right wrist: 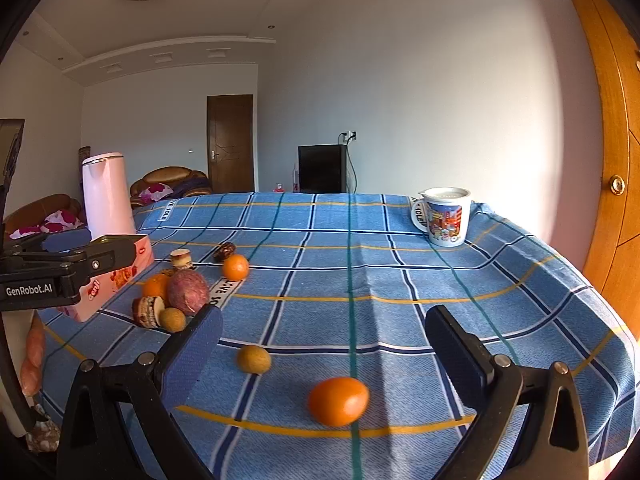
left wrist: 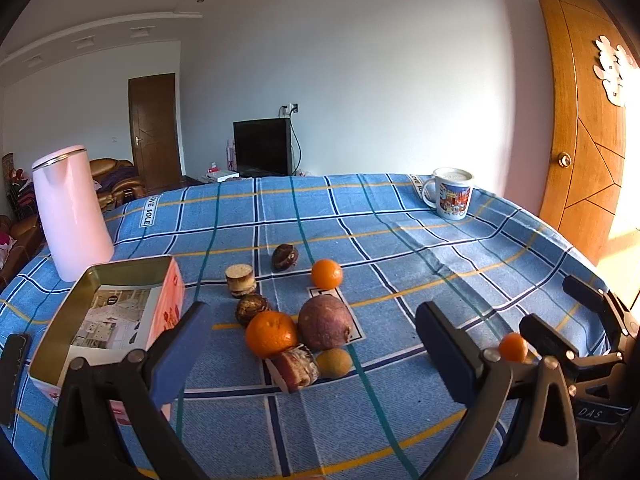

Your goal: Organize fruits

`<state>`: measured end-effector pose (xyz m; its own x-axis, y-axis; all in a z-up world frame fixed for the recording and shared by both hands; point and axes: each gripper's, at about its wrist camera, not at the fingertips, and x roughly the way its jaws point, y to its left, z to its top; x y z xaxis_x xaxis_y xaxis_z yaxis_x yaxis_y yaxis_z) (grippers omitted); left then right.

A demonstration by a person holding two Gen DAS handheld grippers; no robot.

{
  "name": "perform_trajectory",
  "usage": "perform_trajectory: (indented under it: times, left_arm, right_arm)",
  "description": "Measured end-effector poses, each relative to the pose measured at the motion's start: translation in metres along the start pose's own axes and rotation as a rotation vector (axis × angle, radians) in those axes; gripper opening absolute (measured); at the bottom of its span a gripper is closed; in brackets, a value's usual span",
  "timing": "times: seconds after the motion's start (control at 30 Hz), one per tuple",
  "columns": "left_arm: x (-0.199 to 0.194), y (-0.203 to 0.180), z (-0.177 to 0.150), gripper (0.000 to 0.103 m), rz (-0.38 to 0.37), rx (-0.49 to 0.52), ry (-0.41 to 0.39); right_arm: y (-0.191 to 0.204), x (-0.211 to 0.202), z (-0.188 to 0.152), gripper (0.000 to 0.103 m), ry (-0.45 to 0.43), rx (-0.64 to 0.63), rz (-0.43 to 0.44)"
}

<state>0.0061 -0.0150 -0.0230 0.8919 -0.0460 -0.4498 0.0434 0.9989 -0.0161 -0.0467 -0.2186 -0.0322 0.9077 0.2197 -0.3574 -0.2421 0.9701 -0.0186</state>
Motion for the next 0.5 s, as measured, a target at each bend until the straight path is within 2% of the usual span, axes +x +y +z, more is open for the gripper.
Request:
perform_trajectory:
  times: [0.17,0.33,0.5]
  left_arm:
    - [0.012,-0.019,-0.007,0.103,-0.042,0.034,0.033]
    - [0.025,-0.037,-0.012,0.103,-0.078,0.064,0.070]
    - [0.037,-0.046,-0.014,0.103,-0.100,0.074,0.107]
  right_arm:
    - [-0.023,0.003,-0.016,0.102,0.031,0.020,-0.043]
    - [-0.029,0.011,-0.028,0.101,0.068,0.038,0.003]
    - [-0.024,0.026,-0.035,0.087,0.114,0.020,0.047]
